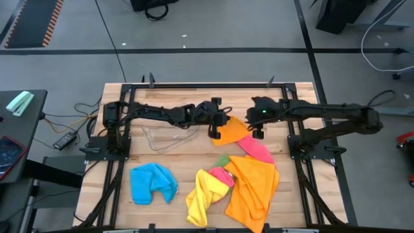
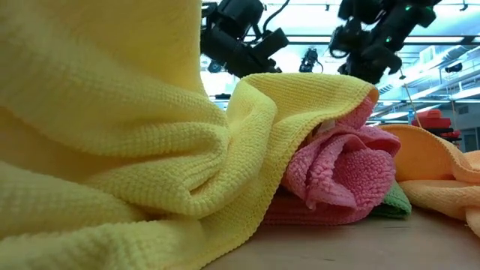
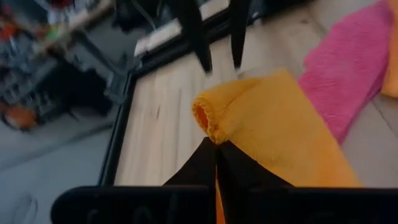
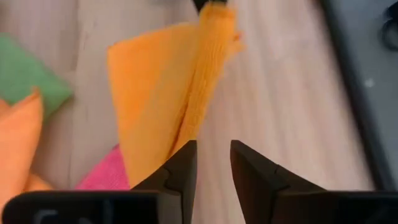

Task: Fold microfiber towels
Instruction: Fold the orange microfiber towel

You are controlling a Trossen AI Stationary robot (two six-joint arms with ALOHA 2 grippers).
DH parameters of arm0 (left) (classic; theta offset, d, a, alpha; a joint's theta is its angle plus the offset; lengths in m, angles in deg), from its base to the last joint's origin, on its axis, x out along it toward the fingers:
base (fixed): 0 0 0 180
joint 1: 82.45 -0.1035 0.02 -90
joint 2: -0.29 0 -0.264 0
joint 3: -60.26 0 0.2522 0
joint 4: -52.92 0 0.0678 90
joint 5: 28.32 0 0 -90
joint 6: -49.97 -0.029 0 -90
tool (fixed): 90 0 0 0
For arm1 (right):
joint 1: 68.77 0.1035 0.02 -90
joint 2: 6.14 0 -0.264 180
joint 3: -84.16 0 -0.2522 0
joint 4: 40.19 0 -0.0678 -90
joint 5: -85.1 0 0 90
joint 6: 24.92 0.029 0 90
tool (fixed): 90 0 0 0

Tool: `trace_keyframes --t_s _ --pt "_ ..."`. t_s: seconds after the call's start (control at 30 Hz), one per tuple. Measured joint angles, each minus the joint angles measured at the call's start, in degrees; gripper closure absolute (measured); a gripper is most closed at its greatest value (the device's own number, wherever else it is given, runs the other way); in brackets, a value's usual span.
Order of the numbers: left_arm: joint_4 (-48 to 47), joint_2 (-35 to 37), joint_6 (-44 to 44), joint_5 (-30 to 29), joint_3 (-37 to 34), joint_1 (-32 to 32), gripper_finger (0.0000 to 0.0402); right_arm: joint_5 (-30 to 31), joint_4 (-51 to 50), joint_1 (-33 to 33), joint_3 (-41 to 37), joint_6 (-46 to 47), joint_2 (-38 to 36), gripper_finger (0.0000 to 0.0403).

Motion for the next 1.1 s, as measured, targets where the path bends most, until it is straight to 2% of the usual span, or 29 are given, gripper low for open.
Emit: trace_keyframes --t_s 0.2,0.33,0.53,0.7,0.9,1.1 --pt "-12.90 0.17 4.23 -1.12 6.94 0.09 0.0392 -0.50 9.54 -2.19 -6.00 -2.99 -4.99 0.0299" --pt "-19.78 0.18 5.65 -2.92 10.93 0.50 0.0392 -4.36 18.98 -4.27 -11.08 -1.73 -5.25 0.0299" --pt "-31.00 0.10 7.47 -3.85 15.68 0.97 0.0394 -9.64 26.87 -5.17 -16.60 -1.29 -5.25 0.0298" --pt "-38.95 0.13 7.64 -6.99 19.18 1.89 0.0393 -14.38 29.82 -5.13 -18.64 -1.53 -5.21 0.0298" --pt "-43.26 0.54 7.64 -7.16 21.03 3.20 0.0391 -14.71 29.78 -5.01 -18.74 -1.53 -4.09 0.0298" --pt "-46.60 3.49 8.34 -7.18 21.34 4.43 0.0395 -14.71 30.29 -4.97 -18.77 -1.73 1.47 0.0298"
